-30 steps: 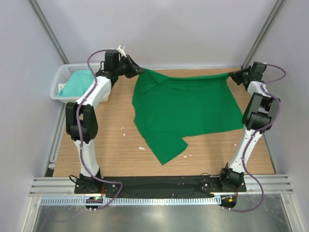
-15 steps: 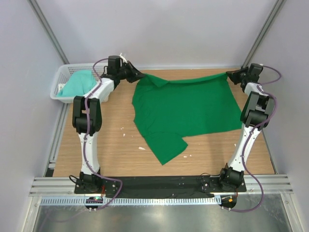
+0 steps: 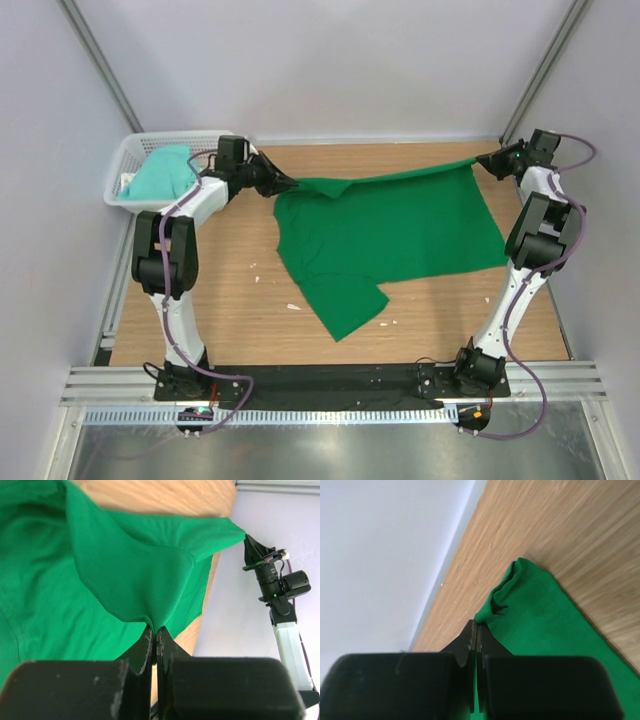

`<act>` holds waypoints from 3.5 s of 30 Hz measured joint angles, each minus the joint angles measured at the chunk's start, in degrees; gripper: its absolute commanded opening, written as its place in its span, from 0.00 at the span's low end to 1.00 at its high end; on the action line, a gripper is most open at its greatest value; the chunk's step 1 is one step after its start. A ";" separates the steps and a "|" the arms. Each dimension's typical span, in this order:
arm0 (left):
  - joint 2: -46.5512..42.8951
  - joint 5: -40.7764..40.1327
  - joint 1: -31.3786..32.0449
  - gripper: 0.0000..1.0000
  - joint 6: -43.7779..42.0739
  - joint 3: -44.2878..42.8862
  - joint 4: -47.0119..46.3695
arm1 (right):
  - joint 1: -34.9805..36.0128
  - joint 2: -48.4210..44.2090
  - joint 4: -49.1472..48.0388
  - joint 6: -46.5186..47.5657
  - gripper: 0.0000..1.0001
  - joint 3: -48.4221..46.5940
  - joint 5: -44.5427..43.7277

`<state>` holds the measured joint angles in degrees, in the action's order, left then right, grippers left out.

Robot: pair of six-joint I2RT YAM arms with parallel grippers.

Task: Fold and stack the t-shirts
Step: Fold the tshirt

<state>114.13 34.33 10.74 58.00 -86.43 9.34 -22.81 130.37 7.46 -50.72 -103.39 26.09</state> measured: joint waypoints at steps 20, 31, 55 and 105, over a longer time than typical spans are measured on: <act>-1.46 -0.33 0.00 0.00 0.33 3.54 4.48 | -0.46 -0.63 11.91 8.81 0.01 5.97 -0.70; -1.46 -1.31 0.00 0.00 0.33 5.66 6.45 | -0.48 -1.18 12.79 9.77 0.01 7.43 -1.40; -1.42 -4.00 0.00 0.00 0.07 9.75 8.81 | -0.48 -2.10 13.40 10.14 0.01 7.48 -2.03; -2.49 -6.80 0.13 0.61 -8.46 11.23 13.70 | -0.50 -2.29 17.94 15.17 0.60 4.17 -6.14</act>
<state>111.63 27.53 10.87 49.54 -75.20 23.05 -23.31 128.07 25.41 -35.55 -99.22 19.94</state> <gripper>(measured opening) 0.603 0.533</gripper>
